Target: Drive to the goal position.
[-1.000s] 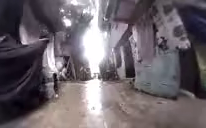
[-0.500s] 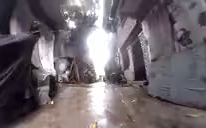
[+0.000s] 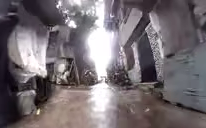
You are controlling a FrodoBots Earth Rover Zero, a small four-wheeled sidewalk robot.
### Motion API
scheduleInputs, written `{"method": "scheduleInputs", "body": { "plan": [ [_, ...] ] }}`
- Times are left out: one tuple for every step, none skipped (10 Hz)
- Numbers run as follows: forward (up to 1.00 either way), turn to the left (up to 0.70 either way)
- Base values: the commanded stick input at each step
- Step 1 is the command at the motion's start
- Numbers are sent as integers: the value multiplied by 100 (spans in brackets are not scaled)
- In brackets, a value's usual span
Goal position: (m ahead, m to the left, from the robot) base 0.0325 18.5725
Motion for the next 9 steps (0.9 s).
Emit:
{"method": "scheduleInputs", "body": {
  "plan": [
    [99,0],
    [99,0],
    [99,0],
    [99,0],
    [99,0],
    [99,10],
    [99,32],
    [99,40],
    [99,40]
  ]
}}
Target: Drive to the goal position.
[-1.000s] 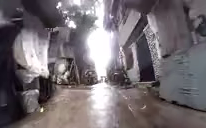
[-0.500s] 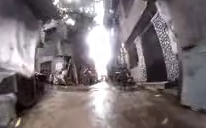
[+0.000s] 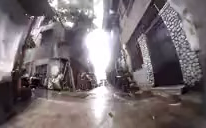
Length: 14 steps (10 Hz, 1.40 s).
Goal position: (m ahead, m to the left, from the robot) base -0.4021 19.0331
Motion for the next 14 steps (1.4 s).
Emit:
{"method": "scheduleInputs", "body": {
  "plan": [
    [99,19],
    [99,3],
    [99,0],
    [99,0],
    [99,0],
    [99,23],
    [99,40],
    [99,22],
    [99,0],
    [99,0],
    [99,0],
    [99,0],
    [99,0],
    [99,0]
  ]
}}
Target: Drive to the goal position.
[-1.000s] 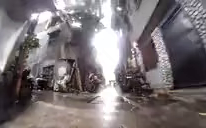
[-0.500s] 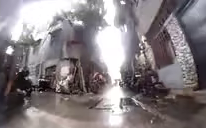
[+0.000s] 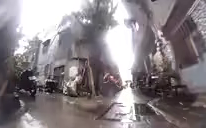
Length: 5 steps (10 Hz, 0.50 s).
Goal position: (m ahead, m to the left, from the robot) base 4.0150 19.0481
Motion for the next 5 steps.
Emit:
{"method": "scheduleInputs", "body": {
  "plan": [
    [99,11],
    [99,40],
    [99,22],
    [99,0],
    [99,0]
  ]
}}
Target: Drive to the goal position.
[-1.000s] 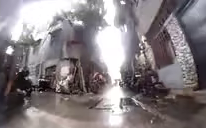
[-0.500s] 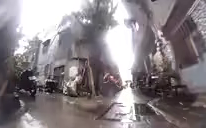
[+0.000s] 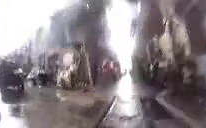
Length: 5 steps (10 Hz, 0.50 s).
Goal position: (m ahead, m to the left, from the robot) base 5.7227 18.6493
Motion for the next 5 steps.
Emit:
{"method": "scheduleInputs", "body": {
  "plan": [
    [99,0],
    [99,10],
    [99,35],
    [99,40],
    [99,40]
  ]
}}
